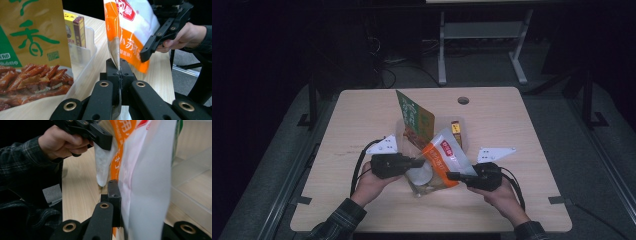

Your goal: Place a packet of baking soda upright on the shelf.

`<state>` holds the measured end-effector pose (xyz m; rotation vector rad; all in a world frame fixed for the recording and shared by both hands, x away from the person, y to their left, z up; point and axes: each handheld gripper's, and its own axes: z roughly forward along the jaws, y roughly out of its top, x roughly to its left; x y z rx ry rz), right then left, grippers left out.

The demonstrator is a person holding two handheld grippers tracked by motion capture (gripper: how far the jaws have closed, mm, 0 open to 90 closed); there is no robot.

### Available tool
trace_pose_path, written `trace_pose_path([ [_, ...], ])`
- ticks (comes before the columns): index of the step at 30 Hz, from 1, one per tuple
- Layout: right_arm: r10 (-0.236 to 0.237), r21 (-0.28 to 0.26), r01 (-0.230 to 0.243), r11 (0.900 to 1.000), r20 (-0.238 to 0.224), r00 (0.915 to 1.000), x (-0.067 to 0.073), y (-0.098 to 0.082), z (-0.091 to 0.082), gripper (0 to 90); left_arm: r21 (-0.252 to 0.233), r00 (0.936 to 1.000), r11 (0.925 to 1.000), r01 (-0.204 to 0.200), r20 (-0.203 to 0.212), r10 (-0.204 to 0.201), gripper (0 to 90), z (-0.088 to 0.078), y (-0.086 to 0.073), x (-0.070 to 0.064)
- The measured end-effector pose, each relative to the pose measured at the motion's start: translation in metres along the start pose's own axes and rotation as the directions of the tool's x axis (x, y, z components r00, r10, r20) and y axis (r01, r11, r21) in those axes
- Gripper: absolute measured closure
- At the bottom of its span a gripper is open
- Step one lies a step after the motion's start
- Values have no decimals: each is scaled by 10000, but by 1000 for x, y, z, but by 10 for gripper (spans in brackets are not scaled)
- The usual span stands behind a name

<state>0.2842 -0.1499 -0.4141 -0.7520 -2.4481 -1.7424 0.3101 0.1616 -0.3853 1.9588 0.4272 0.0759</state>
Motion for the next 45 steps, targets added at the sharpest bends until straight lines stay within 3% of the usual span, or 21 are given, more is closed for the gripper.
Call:
trace_pose_path([
  [2, 34, -139, -39, 9999, -325, 9995, 2, 3, -1, 900, 27, 10000, 10000, -21, -69, 21, 898, 1, 0, 1],
  [5, -262, -247, 250, 9994, -466, 9986, 8, 9, 0, 900, 203, 9998, 9997, -161, -103, 163, 898, 4, -1, -1],
  [10, -560, -529, 529, 9972, -584, 9967, 15, 19, 1, 900, 280, 9998, 9994, -207, 84, 205, 896, 10, -3, -5],
  [15, -755, -626, 725, 9954, -476, 9960, 16, 24, -3, 900, 50, 9996, 9997, -237, 123, 236, 880, 8, -3, -5],
  [23, -1359, -477, 1343, 9898, -325, 9902, 25, 32, -17, 900, 421, 9972, 9964, -738, -95, 742, 648, 14, -5, -11],
  [28, -1753, -240, 1752, 9842, -2, 9845, 27, 34, -24, 900, 583, 9968, 9955, -746, -232, 761, 491, 16, -8, -11],
  [34, -1825, -105, 1829, 9831, 306, 9827, 26, 34, -35, 900, 852, 9960, 9942, -658, -554, 706, 426, 11, -14, -8],
  [45, -1773, -248, 1801, 9833, 883, 9802, 15, 44, -51, 900, 1235, 9956, 9923, -39, -921, 153, 324, -12, -36, -2],
])
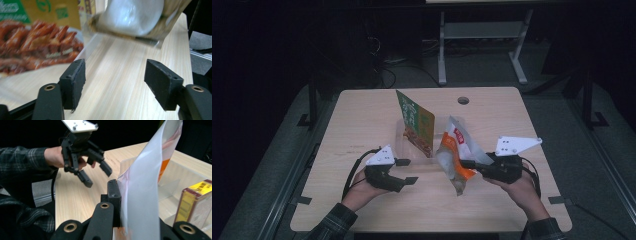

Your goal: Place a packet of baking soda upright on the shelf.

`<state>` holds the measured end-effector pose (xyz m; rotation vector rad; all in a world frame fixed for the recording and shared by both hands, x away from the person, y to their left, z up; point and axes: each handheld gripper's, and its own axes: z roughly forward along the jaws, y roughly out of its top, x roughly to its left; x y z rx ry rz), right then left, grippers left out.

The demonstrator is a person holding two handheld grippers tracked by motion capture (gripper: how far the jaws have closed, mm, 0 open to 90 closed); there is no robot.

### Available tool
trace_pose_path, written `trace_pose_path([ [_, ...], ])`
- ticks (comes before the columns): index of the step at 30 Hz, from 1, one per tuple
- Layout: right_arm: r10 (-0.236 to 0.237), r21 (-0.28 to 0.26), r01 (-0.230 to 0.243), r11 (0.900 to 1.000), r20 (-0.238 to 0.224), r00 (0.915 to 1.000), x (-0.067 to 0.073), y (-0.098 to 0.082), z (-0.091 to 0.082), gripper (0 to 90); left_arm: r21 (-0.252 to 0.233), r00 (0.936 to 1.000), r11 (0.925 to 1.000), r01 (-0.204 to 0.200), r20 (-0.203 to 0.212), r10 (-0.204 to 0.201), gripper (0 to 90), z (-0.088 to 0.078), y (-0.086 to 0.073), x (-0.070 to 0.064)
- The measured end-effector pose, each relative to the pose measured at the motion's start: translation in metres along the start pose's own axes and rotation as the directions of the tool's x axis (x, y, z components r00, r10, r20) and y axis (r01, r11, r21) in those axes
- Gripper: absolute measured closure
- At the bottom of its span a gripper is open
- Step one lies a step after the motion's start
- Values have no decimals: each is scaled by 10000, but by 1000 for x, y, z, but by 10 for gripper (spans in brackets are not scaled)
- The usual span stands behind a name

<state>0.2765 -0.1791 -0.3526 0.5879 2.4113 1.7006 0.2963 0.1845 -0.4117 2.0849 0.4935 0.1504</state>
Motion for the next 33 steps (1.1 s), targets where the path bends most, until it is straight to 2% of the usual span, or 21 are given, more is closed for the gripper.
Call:
trace_pose_path([
  [4, -6, -85, 7, 10000, 150, 9999, -5, 5, 0, 900, 140, 9996, 9999, -89, -266, 92, 316, -11, -9, 3],
  [7, 7, -85, -4, 10000, 259, 9997, -11, 7, 2, 900, 203, 9992, 9998, 10, -395, -2, 294, -18, -16, 5],
  [9, 45, -122, -41, 9999, 277, 9996, -15, 9, 4, 900, 144, 9987, 9996, 228, -456, -221, 276, -21, -20, 6],
  [13, 104, -194, -96, 9998, 397, 9992, -21, 14, 8, 900, 332, 9983, 9992, 205, -555, -186, 256, -27, -26, 10],
  [16, 39, -177, -30, 9998, 471, 9989, -27, 20, 11, 900, 604, 9973, 9982, -11, -731, 55, 231, -29, -30, 13],
  [22, -21, -190, 31, 9998, 525, 9986, -37, 31, 19, 900, 657, 9960, 9973, 334, -843, -278, 189, -28, -36, 16],
  [29, -169, -47, 173, 9998, 772, 9969, -48, 43, 30, 900, 850, 9960, 9960, 282, -865, -209, 185, -25, -38, 17],
  [33, -213, 96, 205, 9997, 943, 9953, -55, 50, 37, 900, 1048, 9964, 9944, 125, -851, -35, 183, -24, -38, 17],
])
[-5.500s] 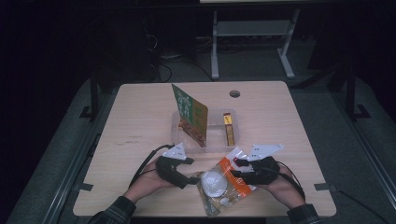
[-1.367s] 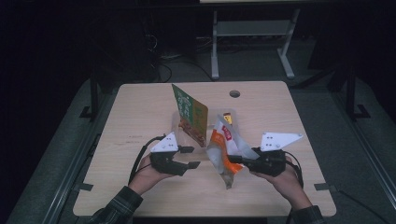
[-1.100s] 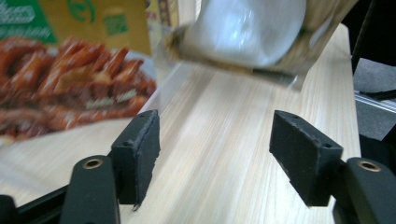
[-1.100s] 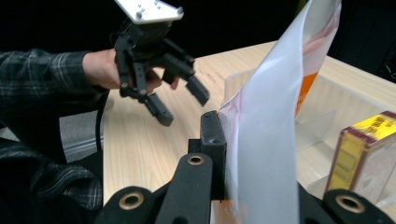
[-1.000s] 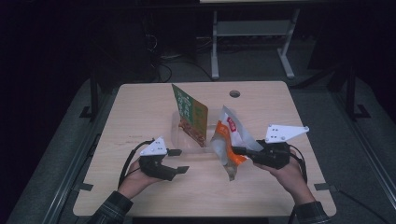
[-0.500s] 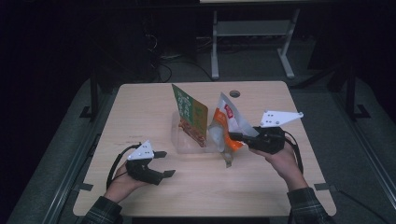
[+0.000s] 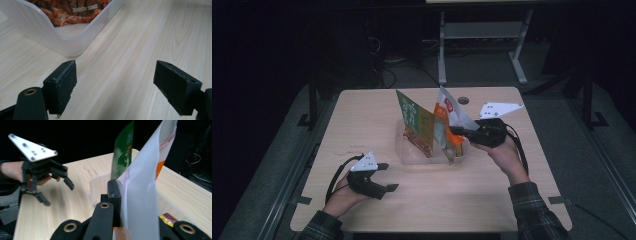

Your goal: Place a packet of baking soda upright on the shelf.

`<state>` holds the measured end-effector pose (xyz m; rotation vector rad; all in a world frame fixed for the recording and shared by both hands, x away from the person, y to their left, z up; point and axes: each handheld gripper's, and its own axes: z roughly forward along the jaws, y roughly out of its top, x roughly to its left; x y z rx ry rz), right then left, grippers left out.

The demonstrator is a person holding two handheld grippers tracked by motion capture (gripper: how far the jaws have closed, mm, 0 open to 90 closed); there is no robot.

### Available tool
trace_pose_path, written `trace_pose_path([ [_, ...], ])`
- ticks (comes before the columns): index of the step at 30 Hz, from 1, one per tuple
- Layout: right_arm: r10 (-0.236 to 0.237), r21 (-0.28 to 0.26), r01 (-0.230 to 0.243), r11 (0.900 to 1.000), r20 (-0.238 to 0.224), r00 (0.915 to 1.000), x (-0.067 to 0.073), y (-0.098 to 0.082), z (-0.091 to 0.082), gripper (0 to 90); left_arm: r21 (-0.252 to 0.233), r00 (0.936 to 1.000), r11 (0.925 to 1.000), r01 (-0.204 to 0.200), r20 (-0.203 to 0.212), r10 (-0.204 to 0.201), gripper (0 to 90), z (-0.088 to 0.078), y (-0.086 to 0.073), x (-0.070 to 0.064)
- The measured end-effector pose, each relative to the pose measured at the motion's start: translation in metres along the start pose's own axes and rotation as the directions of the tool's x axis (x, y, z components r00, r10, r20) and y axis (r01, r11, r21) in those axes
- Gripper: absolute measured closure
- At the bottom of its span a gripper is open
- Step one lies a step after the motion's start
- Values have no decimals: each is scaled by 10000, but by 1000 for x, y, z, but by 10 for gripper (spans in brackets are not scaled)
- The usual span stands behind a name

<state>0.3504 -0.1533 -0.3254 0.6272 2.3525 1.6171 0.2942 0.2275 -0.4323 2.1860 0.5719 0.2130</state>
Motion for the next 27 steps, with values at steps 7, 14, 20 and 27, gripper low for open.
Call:
trace_pose_path([
  [7, 9, 243, -13, 9997, 170, 9999, -12, 7, 11, 900, 178, 10000, 9998, -76, 59, 75, 180, 2, 0, -1],
  [14, 15, 400, -27, 9992, 304, 9995, -21, 10, 19, 900, 314, 9999, 9994, -132, 116, 129, 174, 6, 0, -2],
  [20, 159, 705, -194, 9973, 490, 9987, -28, 5, 25, 900, 421, 9998, 9990, -167, 134, 162, 173, 7, 0, -2],
  [27, 340, 613, -380, 9974, 651, 9973, -32, 0, 25, 900, 431, 9998, 9990, -130, 156, 123, 172, 7, 0, -2],
])
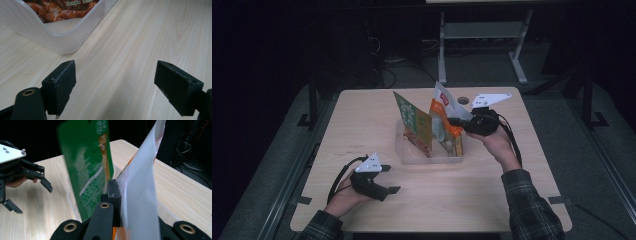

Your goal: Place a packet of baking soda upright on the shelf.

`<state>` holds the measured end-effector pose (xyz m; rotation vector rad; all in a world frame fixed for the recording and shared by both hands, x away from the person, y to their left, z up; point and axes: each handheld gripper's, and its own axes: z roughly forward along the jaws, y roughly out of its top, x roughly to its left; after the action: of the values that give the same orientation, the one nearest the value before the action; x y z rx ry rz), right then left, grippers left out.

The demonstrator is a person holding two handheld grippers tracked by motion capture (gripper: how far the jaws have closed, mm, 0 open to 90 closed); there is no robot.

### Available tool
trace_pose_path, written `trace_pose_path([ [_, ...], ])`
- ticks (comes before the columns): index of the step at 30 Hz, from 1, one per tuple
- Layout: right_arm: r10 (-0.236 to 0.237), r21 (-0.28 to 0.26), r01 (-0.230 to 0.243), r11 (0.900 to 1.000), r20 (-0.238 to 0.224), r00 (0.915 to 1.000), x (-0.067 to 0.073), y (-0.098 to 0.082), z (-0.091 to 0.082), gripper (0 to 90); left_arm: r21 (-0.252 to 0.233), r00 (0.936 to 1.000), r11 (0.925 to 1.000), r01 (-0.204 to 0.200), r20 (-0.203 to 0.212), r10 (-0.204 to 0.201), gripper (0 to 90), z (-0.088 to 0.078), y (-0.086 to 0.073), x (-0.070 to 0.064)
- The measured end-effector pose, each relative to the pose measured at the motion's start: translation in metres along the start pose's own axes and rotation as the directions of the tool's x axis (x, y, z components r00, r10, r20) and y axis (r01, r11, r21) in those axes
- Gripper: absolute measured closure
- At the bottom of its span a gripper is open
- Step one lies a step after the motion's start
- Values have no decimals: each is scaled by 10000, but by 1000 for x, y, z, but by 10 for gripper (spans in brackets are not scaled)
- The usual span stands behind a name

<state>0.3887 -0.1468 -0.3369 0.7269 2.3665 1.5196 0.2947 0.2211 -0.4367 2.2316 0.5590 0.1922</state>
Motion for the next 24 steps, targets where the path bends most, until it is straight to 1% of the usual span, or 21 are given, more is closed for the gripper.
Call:
trace_pose_path([
  [3, 42, 21, -42, 10000, 162, 9999, 0, -2, 0, 900, 11, 10000, 10000, 7, 14, -7, 172, 1, 0, 0],
  [5, 76, -61, -74, 10000, 276, 9996, -1, -4, -2, 900, 25, 10000, 10000, 14, 7, -14, 171, 1, 0, 0],
  [7, 150, -134, -146, 9998, 260, 9996, -2, -4, -4, 900, 50, 10000, 10000, 50, 27, -51, 170, 2, 0, 0],
  [9, 131, -146, -125, 9998, 367, 9992, -3, -3, -5, 900, 100, 10000, 9999, -18, 26, 17, 170, 2, 0, 0],
  [11, 128, -153, -121, 9998, 442, 9989, -3, -4, -5, 900, 107, 10000, 9999, 47, 53, -47, 170, 3, 0, -1],
  [13, 179, -235, -167, 9996, 516, 9985, -3, -4, -5, 900, 142, 10000, 9999, 15, 51, -16, 168, 3, 0, -1],
  [16, 181, -297, -158, 9994, 778, 9968, -4, -3, -4, 900, 120, 10000, 9999, 34, 63, -35, 167, 3, 0, -1],
  [17, 200, -316, -175, 9993, 797, 9966, -4, -3, -4, 900, 113, 10000, 9999, 42, 68, -43, 167, 3, 0, -1],
  [18, 258, -308, -237, 9992, 696, 9972, -4, -3, -4, 900, 109, 10000, 9999, 59, 72, -60, 167, 3, 0, -1],
  [20, 237, -274, -216, 9994, 782, 9967, -4, -3, -3, 900, 132, 10000, 9999, -5, 51, 5, 167, 2, 0, 0],
  [24, 287, -154, -276, 9995, 761, 9967, -4, -7, 1, 900, 111, 9999, 9999, 63, 94, -64, 167, 3, 0, -1],
])
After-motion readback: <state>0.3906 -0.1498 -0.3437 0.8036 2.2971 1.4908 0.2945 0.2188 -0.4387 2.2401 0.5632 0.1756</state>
